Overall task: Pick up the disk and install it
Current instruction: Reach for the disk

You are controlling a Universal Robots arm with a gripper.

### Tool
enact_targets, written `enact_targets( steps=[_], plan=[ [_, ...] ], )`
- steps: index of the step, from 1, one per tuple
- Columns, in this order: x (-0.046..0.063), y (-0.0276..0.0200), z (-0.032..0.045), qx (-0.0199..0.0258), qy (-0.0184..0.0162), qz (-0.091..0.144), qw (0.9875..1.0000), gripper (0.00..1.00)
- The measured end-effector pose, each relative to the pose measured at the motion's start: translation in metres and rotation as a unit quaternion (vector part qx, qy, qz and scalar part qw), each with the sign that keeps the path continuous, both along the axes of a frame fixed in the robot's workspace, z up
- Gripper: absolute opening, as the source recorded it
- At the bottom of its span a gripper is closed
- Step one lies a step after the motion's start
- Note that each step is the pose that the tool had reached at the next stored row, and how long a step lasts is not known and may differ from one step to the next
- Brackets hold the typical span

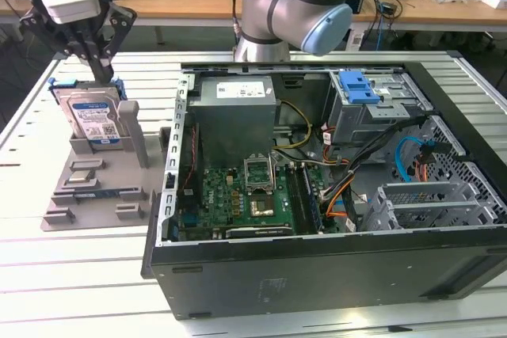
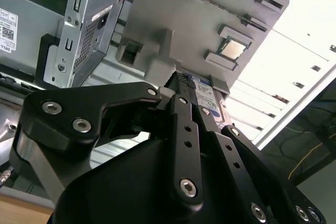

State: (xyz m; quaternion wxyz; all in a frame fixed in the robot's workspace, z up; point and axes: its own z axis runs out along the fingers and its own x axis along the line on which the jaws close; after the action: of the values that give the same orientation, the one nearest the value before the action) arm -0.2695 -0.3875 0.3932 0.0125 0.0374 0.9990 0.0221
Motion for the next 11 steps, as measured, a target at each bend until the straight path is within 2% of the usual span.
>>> enact_targets(
  steps=[1, 4, 11],
  plan=[
    [-0.001, 0.0038, -0.0001, 0.0, 0.0, 0.0, 1.0, 0.11],
    [-0.002, 0.0096, -0.0002, 0.0, 0.0, 0.0, 1.0, 0.11],
    [-0.004, 0.0206, -0.0003, 0.0, 0.0, 0.0, 1.0, 0.11]
  ],
)
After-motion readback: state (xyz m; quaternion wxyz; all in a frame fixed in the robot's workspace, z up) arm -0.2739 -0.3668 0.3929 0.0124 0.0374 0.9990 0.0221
